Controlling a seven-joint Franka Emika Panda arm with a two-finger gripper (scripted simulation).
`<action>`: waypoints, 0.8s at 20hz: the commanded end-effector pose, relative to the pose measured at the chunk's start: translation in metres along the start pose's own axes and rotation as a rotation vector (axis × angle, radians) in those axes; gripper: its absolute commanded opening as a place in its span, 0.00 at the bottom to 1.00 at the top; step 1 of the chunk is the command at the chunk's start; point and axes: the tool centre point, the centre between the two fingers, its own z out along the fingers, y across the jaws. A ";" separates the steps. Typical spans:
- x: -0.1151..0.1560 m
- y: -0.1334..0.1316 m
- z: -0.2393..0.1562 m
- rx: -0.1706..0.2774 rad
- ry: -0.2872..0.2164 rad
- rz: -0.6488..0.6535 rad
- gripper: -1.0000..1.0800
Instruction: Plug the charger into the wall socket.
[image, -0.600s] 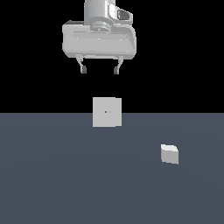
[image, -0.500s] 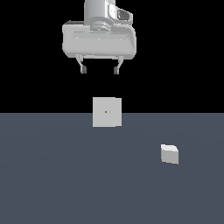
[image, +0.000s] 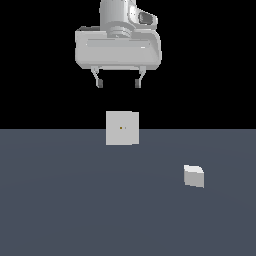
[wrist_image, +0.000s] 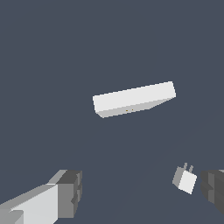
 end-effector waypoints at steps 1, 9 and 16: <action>-0.004 0.007 0.005 -0.004 0.011 0.017 0.96; -0.024 0.037 0.031 -0.026 0.068 0.098 0.96; -0.045 0.068 0.059 -0.050 0.128 0.184 0.96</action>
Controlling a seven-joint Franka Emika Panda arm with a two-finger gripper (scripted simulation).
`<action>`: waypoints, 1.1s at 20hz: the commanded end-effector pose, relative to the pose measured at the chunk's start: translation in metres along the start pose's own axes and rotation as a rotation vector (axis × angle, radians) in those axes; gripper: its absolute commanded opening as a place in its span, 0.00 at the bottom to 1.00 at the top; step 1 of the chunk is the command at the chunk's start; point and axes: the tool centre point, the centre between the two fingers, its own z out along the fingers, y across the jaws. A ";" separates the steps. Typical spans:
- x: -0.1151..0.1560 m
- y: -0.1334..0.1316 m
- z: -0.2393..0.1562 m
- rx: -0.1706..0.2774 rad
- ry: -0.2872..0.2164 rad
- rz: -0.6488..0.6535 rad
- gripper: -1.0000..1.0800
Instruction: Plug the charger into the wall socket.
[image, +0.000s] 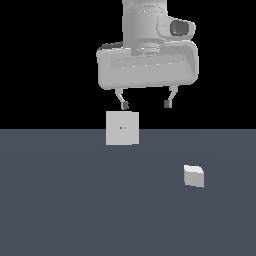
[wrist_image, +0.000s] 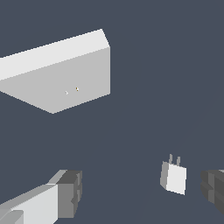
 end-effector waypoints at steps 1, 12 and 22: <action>-0.007 0.012 0.010 -0.008 0.022 0.031 0.96; -0.038 0.060 0.052 -0.046 0.112 0.159 0.96; -0.054 0.085 0.077 -0.066 0.159 0.228 0.96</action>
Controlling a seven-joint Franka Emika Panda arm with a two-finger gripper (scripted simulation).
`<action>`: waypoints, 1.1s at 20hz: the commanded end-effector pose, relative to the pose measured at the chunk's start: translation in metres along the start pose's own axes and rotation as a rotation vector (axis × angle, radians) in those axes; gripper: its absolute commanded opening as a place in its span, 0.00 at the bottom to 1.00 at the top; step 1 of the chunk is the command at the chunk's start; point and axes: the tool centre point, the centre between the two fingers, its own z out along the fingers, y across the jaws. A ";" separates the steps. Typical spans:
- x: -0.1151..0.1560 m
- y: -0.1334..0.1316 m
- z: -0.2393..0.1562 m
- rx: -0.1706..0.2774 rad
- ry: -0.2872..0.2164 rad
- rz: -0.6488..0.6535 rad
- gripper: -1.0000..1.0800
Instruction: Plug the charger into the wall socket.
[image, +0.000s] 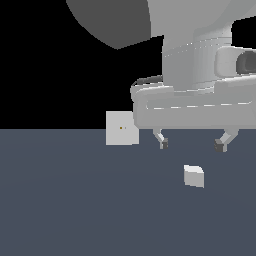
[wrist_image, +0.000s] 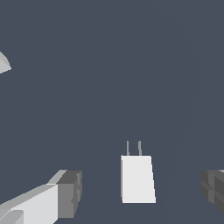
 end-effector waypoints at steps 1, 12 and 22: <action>-0.002 0.004 0.004 -0.003 0.009 0.011 0.96; -0.003 0.006 0.006 -0.004 0.011 0.018 0.96; -0.014 0.005 0.030 -0.002 0.011 0.018 0.96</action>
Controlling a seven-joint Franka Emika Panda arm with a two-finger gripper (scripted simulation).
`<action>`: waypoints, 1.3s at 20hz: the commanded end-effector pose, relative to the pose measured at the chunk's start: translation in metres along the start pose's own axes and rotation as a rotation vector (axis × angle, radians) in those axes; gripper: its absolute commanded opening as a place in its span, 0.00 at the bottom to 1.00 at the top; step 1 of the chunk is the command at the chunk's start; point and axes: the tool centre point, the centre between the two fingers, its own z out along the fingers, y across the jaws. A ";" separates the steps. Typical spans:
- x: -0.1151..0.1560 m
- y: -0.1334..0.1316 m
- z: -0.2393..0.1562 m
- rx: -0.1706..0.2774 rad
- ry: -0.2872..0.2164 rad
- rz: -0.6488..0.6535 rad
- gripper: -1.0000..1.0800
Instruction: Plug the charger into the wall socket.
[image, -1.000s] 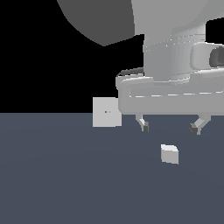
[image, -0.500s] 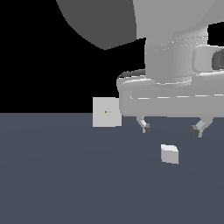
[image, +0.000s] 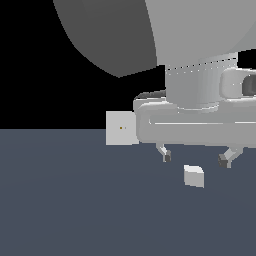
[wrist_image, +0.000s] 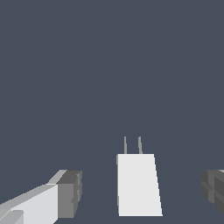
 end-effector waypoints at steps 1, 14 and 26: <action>-0.005 0.000 0.010 0.000 -0.001 0.000 0.96; -0.012 0.000 0.029 0.000 -0.001 0.000 0.00; -0.008 -0.004 0.025 0.009 -0.001 -0.025 0.00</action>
